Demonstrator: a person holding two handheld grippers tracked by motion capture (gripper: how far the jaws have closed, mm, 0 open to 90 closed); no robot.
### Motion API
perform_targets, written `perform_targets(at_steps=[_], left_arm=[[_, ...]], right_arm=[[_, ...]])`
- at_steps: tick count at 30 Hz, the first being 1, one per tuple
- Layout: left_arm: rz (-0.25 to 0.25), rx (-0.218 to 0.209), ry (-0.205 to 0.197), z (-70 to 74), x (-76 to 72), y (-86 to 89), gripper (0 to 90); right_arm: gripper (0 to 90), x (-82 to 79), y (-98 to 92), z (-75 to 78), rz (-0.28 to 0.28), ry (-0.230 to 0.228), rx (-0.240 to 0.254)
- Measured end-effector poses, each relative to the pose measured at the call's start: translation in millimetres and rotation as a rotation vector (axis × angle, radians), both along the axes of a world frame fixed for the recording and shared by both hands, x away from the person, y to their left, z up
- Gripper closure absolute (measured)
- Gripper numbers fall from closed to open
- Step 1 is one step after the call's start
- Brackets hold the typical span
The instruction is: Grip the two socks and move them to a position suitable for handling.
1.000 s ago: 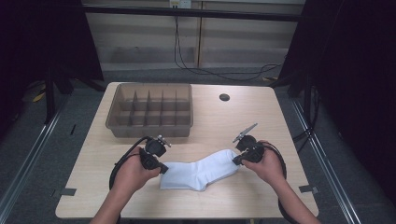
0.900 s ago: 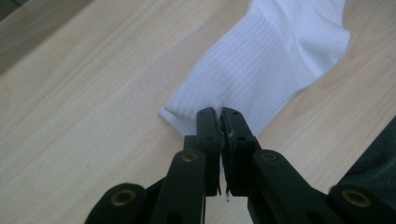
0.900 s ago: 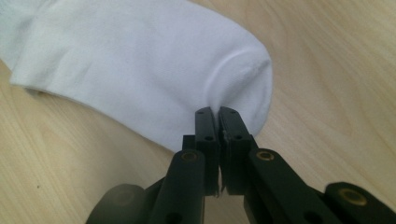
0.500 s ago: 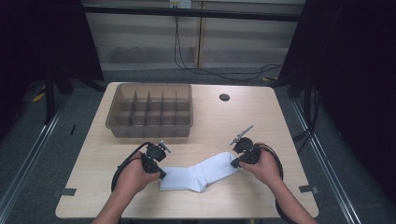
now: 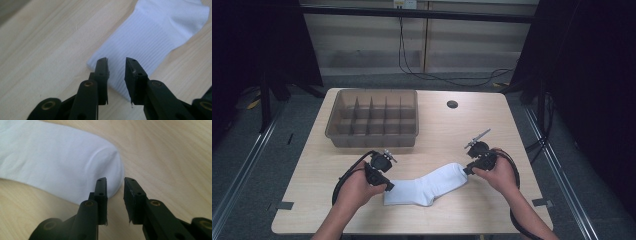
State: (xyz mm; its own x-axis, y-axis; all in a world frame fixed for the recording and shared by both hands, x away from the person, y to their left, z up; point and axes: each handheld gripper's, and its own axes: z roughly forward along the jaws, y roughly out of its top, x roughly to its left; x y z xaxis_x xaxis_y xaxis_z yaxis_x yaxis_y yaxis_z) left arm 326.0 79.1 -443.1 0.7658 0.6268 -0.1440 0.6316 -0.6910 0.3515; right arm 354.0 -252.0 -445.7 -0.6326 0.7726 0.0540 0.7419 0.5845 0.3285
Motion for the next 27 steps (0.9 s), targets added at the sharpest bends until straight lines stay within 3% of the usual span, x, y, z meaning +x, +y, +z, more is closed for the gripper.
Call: perform_targets(at_steps=[7,15,23,27], left_arm=[[-0.051,0.044,-0.006,-12.0,0.1,-6.0,69.8],[-0.064,0.051,-0.01,-15.2,-1.0,-7.7,68.0],[-0.067,0.047,-0.015,-16.0,-2.4,-8.3,65.5],[-0.067,0.035,-0.021,-14.2,-2.6,-6.3,63.8]], right_arm=[[70.1,11.5,4.7,-8.7,-0.016,0.01,-0.009],[68.4,14.4,7.6,-18.1,-0.023,0.044,-0.006],[82.8,18.3,5.0,-19.9,-0.037,0.084,0.048],[87.1,16.6,5.8,-18.5,-0.04,0.07,0.034]])
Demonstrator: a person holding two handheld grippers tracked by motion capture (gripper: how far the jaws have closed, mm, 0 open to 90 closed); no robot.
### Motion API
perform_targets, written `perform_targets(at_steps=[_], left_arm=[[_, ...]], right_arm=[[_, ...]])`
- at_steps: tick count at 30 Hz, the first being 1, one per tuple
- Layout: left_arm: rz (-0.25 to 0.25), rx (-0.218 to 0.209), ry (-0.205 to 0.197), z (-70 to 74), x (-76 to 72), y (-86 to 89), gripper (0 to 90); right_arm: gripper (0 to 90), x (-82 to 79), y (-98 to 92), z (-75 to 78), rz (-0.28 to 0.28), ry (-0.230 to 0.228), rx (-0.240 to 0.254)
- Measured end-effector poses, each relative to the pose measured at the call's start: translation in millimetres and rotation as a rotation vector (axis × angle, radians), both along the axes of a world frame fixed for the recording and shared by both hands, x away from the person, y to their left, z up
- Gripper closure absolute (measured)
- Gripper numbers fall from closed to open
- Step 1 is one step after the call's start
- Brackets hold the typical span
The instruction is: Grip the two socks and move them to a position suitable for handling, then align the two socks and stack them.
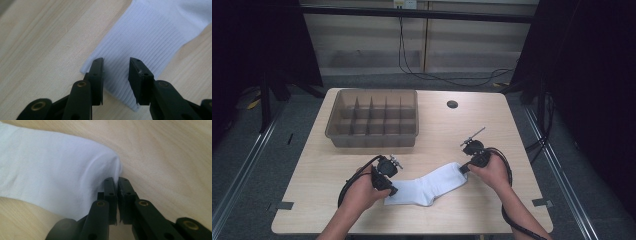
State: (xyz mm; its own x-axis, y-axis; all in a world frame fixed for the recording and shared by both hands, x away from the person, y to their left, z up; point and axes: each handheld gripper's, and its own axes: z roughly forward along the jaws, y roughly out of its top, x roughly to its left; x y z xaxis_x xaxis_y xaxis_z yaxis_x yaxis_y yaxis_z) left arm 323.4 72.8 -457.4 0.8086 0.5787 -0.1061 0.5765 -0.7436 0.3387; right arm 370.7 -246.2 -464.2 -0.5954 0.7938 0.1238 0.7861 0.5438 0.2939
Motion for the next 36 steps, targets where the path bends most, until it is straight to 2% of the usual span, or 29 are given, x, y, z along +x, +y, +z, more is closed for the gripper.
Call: perform_targets(at_steps=[4,7,9,14,15,16,18,20,24,28,30,34,36], left_arm=[[0.015,-0.016,-0.018,4.6,2.5,5.4,61.7],[0.027,-0.036,-0.019,9.0,3.8,8.7,64.3],[0.037,-0.041,-0.012,11.0,3.6,9.0,68.9],[0.011,-0.037,0.004,9.7,2.8,5.3,83.9],[0.005,-0.034,0.014,9.1,3.2,4.7,85.6],[0.004,-0.044,0.012,8.7,3.3,4.0,86.3],[-0.007,-0.039,0.002,9.3,2.7,2.0,88.3],[-0.023,-0.048,-0.001,9.0,2.2,-0.4,89.0],[-0.043,-0.028,0.003,4.8,0.7,-4.6,89.9],[-0.064,-0.035,0.007,2.3,0.0,-6.4,90.0],[-0.074,-0.025,0.003,0.5,0.2,-8.2,90.0],[-0.08,-0.022,0.009,-3.6,-1.6,-12.1,90.0],[-0.083,-0.016,-0.002,-4.2,-2.4,-14.3,90.0]], right_arm=[[87.9,-0.7,-1.6,0.8,-0.005,-0.004,-0.009],[88.0,-0.3,-2.7,1.6,-0.006,-0.003,-0.023],[88.0,0.1,-3.5,2.2,-0.004,-0.004,-0.031],[88.1,0.8,-4.4,3.2,-0.011,-0.012,-0.044],[88.1,1.0,-4.9,3.2,-0.01,-0.014,-0.044],[88.2,0.9,-5.1,3.7,-0.016,-0.013,-0.044],[88.2,0.8,-5.8,4.6,-0.017,-0.015,-0.042],[88.3,0.5,-6.5,6.7,-0.012,-0.015,-0.046],[88.3,0.9,-8.6,11.1,-0.014,-0.02,-0.049],[88.3,1.3,-9.0,15.9,-0.018,-0.019,-0.047],[88.3,1.6,-8.3,18.5,-0.015,-0.025,-0.05],[88.3,2.7,-6.8,23.3,-0.007,-0.028,-0.049],[88.3,3.1,-7.0,25.2,-0.004,-0.027,-0.051]])
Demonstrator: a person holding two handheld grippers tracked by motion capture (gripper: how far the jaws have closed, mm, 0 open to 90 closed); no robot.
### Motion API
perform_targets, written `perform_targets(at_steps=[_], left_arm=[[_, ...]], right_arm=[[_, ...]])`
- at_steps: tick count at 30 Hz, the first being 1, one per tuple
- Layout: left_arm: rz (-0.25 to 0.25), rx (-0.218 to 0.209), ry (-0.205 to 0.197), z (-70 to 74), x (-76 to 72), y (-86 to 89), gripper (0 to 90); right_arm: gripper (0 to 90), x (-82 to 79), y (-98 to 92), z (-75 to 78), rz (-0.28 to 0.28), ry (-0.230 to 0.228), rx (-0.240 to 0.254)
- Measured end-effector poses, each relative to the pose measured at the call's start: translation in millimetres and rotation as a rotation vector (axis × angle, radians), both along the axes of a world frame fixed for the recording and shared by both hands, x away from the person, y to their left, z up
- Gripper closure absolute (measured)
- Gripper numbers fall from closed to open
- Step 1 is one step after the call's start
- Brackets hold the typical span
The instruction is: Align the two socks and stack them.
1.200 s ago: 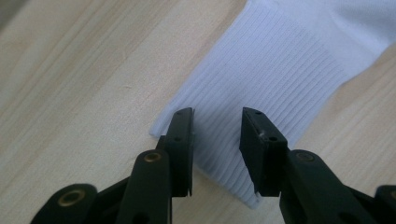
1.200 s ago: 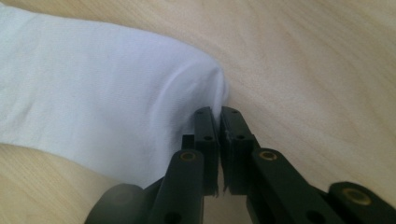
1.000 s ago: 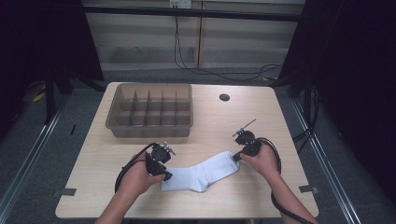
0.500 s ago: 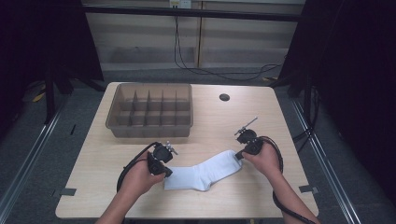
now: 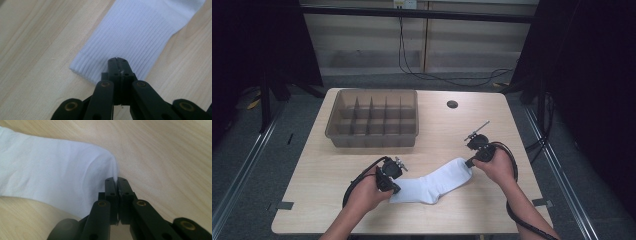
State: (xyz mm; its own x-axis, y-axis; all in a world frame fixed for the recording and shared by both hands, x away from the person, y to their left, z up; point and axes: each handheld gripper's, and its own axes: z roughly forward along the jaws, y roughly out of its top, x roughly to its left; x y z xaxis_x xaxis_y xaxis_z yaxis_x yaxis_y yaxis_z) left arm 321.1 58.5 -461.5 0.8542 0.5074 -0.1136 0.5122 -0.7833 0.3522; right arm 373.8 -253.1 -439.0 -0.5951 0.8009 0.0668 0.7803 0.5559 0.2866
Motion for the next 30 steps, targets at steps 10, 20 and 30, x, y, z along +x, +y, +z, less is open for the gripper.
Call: perform_targets(at_steps=[10,20,30], left_arm=[[-0.005,0.017,-0.026,-4.7,-0.9,-12.2,90.0],[0.0,0.01,-0.036,-5.1,0.7,-20.2,90.0],[0.0,0.011,-0.04,-4.8,3.9,-29.1,90.0]], right_arm=[[88.4,-1.2,-1.1,9.0,-0.006,-0.001,0.016],[88.3,-3.2,-1.8,25.5,-0.006,-0.011,0.024],[88.3,-5.1,7.6,41.6,0.018,-0.02,0.011]])
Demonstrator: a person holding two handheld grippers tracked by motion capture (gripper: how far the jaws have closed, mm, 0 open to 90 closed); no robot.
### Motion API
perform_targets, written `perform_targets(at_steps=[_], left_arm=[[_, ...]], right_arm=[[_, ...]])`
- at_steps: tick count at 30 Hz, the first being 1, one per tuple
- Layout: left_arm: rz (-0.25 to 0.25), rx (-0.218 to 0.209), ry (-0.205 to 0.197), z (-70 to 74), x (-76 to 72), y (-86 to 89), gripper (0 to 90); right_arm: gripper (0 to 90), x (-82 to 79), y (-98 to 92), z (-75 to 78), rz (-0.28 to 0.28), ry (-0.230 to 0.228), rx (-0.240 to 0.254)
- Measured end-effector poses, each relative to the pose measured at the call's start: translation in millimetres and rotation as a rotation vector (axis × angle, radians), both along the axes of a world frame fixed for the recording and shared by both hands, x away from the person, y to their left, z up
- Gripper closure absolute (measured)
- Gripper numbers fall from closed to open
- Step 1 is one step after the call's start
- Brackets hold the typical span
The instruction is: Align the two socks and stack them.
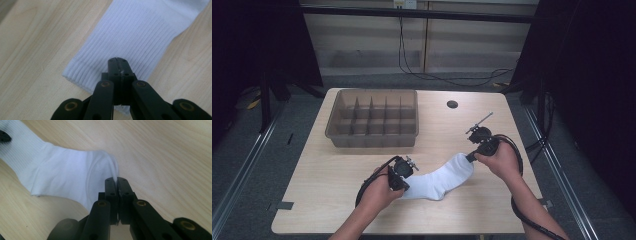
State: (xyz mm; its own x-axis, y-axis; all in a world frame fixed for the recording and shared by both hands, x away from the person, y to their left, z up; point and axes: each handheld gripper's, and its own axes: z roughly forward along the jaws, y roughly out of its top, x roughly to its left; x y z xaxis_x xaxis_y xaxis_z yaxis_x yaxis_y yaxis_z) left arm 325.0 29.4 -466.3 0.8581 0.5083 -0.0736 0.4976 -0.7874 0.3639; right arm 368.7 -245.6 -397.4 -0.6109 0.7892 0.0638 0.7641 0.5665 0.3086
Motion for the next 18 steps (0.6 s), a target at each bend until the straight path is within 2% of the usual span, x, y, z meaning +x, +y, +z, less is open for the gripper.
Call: perform_targets(at_steps=[18], left_arm=[[0.011,-0.022,-0.024,-1.0,0.2,-2.9,90.0]], right_arm=[[88.4,-4.6,28.5,10.9,0.069,0.016,0.003]])
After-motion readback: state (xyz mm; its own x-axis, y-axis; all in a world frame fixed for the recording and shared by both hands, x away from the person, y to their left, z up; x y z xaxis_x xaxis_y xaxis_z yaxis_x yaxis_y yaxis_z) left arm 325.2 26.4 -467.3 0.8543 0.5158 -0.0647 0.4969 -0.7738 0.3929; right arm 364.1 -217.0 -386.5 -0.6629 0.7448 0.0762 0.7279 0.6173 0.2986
